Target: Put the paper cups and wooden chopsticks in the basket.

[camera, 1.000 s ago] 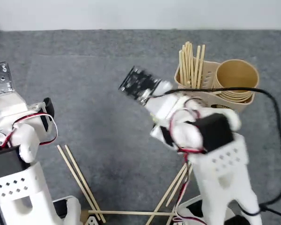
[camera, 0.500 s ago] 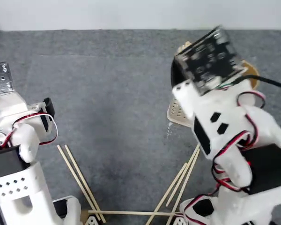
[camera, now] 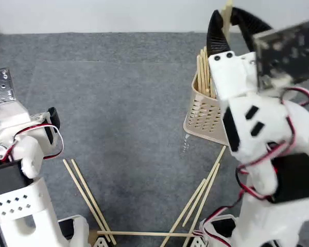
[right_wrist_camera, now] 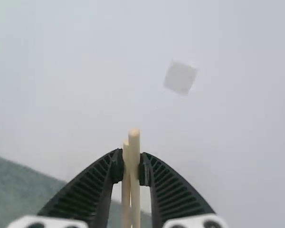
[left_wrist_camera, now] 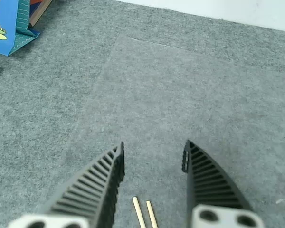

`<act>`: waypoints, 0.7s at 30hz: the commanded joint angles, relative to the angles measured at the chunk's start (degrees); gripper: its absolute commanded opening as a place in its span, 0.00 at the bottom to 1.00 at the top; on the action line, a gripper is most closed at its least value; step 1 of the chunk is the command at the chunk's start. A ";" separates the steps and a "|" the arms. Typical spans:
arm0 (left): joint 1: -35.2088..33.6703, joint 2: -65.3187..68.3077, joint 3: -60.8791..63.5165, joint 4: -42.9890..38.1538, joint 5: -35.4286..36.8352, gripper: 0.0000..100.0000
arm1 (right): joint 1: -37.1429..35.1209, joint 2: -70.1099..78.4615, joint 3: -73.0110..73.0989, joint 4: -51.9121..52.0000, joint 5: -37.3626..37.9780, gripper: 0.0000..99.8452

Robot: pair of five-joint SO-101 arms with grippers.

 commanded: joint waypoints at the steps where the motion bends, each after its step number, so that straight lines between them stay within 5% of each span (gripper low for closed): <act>1: -0.26 -1.14 -0.48 -1.05 -0.44 0.20 | 2.59 -0.13 6.15 -3.38 -0.97 0.01; 12: -0.26 -1.23 0.66 -1.23 -0.44 0.20 | 6.20 -0.75 33.05 -17.19 -3.34 0.01; 18: -0.26 -1.23 1.98 -1.41 -0.53 0.20 | 6.29 -0.75 32.88 -10.51 -4.57 0.14; 21: -0.26 -1.23 1.80 -1.41 -0.53 0.20 | 6.29 -0.48 24.53 -1.89 -4.66 0.12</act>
